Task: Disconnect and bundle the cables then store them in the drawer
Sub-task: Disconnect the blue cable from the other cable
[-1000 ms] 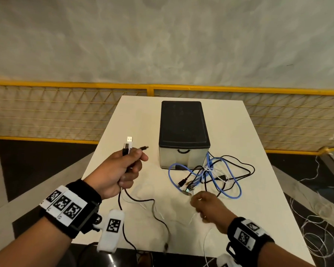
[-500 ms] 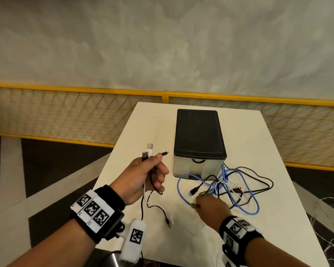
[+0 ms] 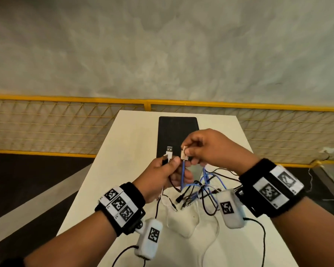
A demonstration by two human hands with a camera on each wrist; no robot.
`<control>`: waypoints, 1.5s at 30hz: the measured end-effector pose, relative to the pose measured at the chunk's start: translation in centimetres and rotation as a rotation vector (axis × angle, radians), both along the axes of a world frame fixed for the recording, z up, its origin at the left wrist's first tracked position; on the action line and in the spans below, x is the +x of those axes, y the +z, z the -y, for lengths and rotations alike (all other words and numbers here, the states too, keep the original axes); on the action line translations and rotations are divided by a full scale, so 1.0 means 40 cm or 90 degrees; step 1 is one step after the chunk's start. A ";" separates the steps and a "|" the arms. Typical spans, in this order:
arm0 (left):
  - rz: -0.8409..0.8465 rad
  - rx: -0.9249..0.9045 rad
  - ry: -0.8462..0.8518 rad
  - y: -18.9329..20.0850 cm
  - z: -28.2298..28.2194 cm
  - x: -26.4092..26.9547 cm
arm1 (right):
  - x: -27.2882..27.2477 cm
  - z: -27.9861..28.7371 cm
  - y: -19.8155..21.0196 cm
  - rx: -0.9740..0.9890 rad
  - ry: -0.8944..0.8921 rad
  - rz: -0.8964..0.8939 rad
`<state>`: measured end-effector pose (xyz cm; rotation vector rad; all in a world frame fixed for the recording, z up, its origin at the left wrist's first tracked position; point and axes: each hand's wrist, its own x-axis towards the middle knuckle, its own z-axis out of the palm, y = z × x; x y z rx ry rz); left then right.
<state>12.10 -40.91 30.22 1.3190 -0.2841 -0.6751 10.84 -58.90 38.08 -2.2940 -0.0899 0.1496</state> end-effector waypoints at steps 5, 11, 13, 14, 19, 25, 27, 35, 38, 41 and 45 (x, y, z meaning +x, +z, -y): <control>-0.001 0.015 -0.028 -0.002 0.008 -0.006 | -0.007 -0.030 -0.054 0.123 -0.062 0.025; -0.019 -0.027 0.053 -0.008 -0.011 0.002 | -0.068 -0.024 -0.193 0.378 -0.349 -0.109; -0.040 -0.045 0.078 -0.008 -0.023 0.007 | -0.104 -0.040 -0.277 0.392 -0.345 -0.352; -0.055 -0.055 0.081 -0.009 -0.026 0.007 | -0.118 -0.055 -0.315 0.402 -0.325 -0.445; -0.104 0.025 0.070 -0.048 -0.043 -0.033 | -0.071 -0.115 -0.403 0.794 -0.383 -0.456; -0.094 0.208 0.004 -0.142 -0.181 -0.098 | 0.022 -0.001 -0.329 0.912 -0.519 -0.279; -0.074 0.298 -0.023 -0.162 -0.253 -0.101 | 0.038 0.034 -0.323 0.919 -0.553 -0.244; 0.075 0.274 0.180 -0.120 -0.229 -0.032 | 0.008 -0.038 -0.347 0.861 -0.478 -0.285; 0.187 0.244 0.183 -0.090 -0.092 -0.009 | -0.016 -0.106 -0.343 0.865 -0.417 -0.306; 0.195 0.249 0.120 -0.109 -0.013 -0.013 | -0.036 -0.128 -0.328 0.900 -0.369 -0.316; 0.190 0.255 0.060 -0.144 0.010 -0.028 | -0.050 -0.119 -0.335 0.879 -0.384 -0.326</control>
